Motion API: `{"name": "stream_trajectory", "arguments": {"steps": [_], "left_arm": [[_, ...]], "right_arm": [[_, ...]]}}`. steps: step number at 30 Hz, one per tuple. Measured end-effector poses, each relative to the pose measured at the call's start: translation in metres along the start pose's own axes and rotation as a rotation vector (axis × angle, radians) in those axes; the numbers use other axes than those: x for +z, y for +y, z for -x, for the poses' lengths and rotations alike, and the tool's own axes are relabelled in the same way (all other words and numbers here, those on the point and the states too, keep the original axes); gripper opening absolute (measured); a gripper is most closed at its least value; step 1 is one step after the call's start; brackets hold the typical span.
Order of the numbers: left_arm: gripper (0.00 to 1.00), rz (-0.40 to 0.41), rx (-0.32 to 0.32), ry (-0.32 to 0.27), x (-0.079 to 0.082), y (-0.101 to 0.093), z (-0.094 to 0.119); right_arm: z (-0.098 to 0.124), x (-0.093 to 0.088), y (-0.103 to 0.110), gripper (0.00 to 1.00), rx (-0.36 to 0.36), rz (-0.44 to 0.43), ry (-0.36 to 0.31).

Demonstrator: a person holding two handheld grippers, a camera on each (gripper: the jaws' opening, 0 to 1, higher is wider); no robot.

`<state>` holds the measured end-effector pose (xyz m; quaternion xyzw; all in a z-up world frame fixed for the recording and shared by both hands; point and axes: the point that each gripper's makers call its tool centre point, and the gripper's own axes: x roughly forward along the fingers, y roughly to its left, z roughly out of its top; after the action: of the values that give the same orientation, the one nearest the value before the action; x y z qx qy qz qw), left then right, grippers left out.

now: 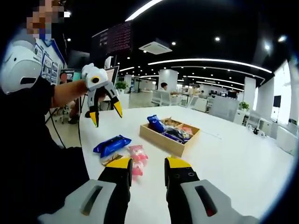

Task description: Pick up the scattered marshmallows, QQ candies, Oreo cookies, and mixed nuts on the table and sort them into separate containers

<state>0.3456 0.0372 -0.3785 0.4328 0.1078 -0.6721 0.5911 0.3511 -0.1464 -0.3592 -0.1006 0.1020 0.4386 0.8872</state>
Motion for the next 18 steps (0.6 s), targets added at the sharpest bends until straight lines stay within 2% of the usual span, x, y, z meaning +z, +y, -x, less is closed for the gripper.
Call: {"name": "stream_trajectory", "arguments": {"steps": [4, 8, 14, 18], "left_arm": [[0.53, -0.075, -0.065, 0.047, -0.002, -0.009, -0.012], [0.52, -0.115, -0.142, 0.057, -0.004, -0.020, -0.022], [0.51, -0.165, -0.186, 0.060, -0.007, -0.019, -0.035], [0.50, -0.245, -0.240, 0.103, -0.018, -0.020, -0.041]], "right_arm": [[0.001, 0.002, -0.001, 0.24, -0.002, -0.006, -0.004], [0.001, 0.000, 0.000, 0.24, 0.003, -0.009, 0.003], [0.003, -0.001, -0.003, 0.24, -0.003, -0.016, 0.001], [0.005, 0.000, -0.007, 0.24, -0.017, -0.027, -0.010]]}}
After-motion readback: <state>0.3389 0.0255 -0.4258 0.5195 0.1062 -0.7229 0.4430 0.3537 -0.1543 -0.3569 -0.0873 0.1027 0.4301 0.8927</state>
